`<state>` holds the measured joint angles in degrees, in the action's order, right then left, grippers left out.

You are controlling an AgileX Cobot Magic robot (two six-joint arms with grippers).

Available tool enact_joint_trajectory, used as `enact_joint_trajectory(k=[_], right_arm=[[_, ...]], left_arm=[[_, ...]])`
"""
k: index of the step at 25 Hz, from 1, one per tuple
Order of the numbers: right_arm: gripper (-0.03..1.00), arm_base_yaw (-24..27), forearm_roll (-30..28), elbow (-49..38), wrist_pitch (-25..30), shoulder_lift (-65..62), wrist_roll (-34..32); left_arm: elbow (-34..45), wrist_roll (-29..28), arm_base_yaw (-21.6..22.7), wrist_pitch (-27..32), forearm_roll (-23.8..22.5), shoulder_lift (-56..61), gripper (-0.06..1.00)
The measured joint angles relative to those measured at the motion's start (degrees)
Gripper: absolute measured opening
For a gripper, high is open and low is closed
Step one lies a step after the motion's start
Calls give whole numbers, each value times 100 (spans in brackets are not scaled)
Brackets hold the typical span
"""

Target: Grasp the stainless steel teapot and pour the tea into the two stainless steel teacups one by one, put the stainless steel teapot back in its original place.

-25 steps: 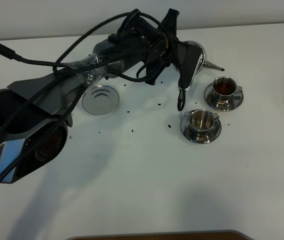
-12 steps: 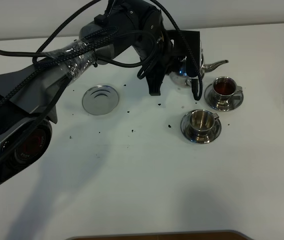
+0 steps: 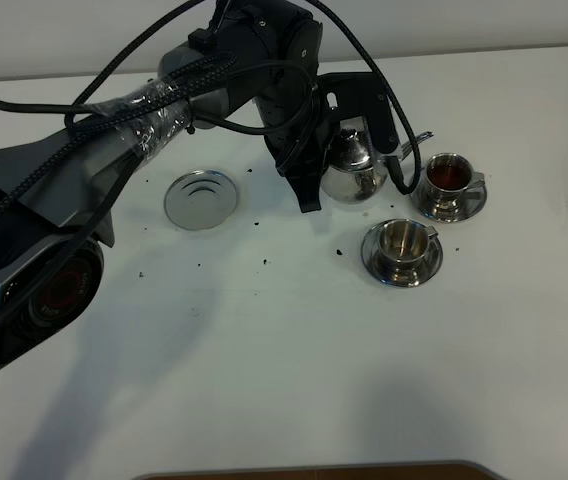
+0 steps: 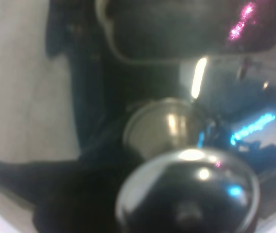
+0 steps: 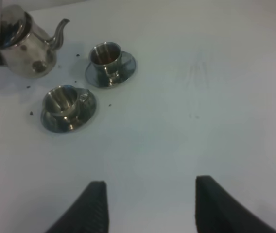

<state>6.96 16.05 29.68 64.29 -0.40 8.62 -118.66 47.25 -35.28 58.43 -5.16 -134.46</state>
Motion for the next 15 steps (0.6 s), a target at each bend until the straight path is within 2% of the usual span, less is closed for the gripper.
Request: enact_joint_trajectory(k=[5, 10, 15], right_arm=[[42, 0, 0, 0, 0, 0, 0], [42, 0, 0, 0, 0, 0, 0], [42, 0, 0, 0, 0, 0, 0]], left_arm=[[0, -252, 0, 155, 52, 0, 24], [0, -366, 12, 263, 516, 0, 24], [0, -576, 73, 450, 560, 0, 24]])
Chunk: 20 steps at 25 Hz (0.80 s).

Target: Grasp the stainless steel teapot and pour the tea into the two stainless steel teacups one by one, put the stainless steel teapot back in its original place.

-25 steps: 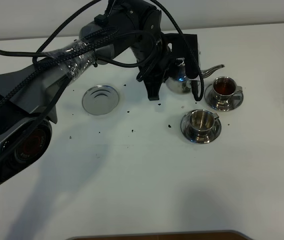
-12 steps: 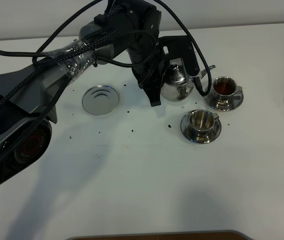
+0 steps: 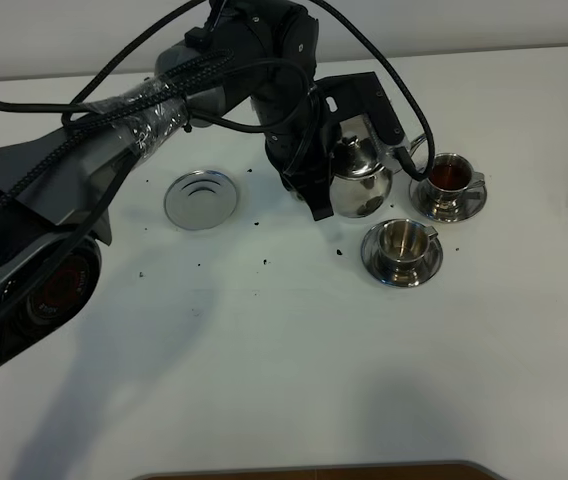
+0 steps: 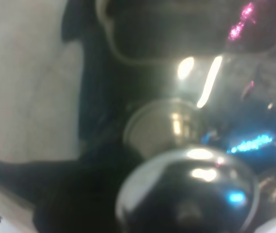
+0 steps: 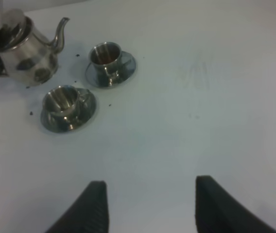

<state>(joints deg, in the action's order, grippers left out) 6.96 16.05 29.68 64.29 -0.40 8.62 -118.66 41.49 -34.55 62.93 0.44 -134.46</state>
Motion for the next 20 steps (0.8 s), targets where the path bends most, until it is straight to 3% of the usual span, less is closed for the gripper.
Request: enact_joint_trajectory(k=[14, 20], right_arm=[[42, 0, 0, 0, 0, 0, 0], [42, 0, 0, 0, 0, 0, 0]], left_arm=[[0, -14, 81, 14, -44, -69, 24], [0, 31, 81, 410, -44, 123, 24]])
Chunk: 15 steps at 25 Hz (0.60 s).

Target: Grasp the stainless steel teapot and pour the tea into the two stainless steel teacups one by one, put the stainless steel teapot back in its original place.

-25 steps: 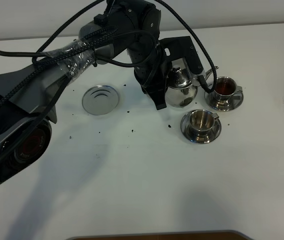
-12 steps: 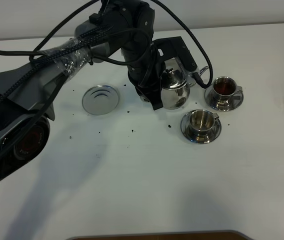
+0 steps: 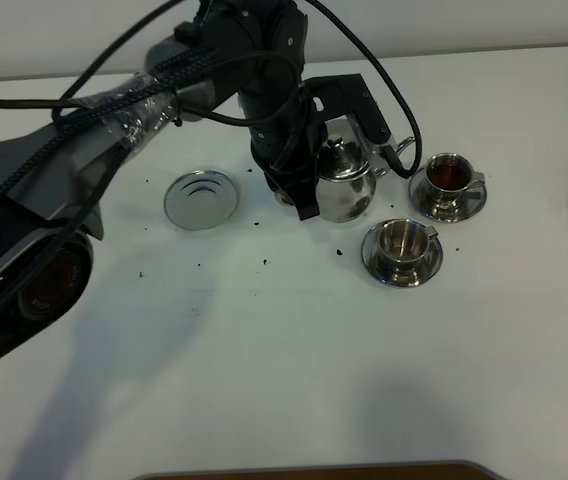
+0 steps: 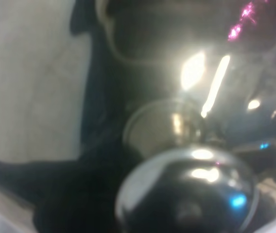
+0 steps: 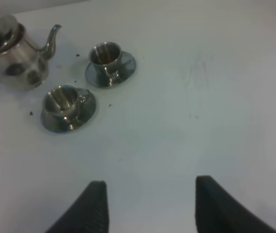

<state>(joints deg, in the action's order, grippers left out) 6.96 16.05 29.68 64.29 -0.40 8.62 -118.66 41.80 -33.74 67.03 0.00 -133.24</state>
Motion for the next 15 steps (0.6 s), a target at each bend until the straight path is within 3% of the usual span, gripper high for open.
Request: enact_joint_trajectory(k=[9, 15], right_arm=[[42, 0, 0, 0, 0, 0, 0], [42, 0, 0, 0, 0, 0, 0]], left_arm=[[70, 109, 44, 131, 39, 683, 24], [1016, 103, 100, 131, 0, 1317, 24]])
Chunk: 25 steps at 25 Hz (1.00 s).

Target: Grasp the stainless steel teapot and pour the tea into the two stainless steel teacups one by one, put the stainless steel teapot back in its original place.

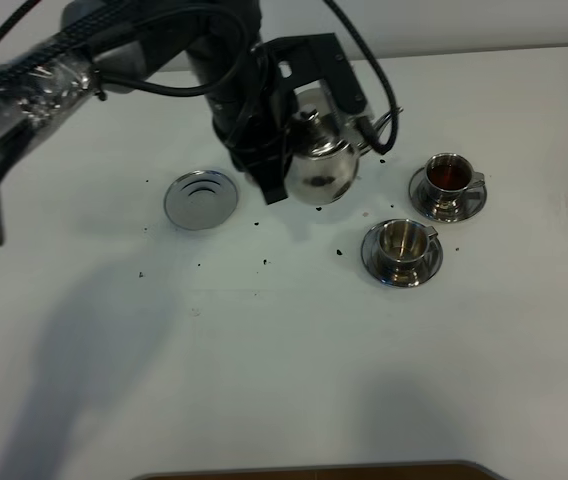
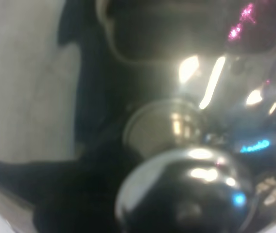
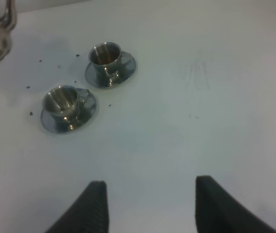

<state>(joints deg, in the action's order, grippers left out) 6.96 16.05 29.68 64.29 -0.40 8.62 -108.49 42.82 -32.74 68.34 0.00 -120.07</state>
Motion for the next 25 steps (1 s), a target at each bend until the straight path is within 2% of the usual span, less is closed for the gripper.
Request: enact_joint_trajectory(k=[7, 12, 16, 19, 25], right_arm=[[42, 0, 0, 0, 0, 0, 0], [42, 0, 5, 0, 0, 0, 0], [42, 0, 5, 0, 0, 0, 0], [42, 0, 5, 0, 0, 0, 0], [42, 0, 5, 0, 0, -5, 0]], left_arm=[[1322, 48, 285, -5, 0, 846, 24], [2135, 133, 295, -145, -276, 1113, 24], [2562, 477, 295, -874, -608, 1120, 24], [2782, 910, 295, -1686, -801, 1120, 24], [2880, 1843, 295, -2964, -828, 1014, 24]])
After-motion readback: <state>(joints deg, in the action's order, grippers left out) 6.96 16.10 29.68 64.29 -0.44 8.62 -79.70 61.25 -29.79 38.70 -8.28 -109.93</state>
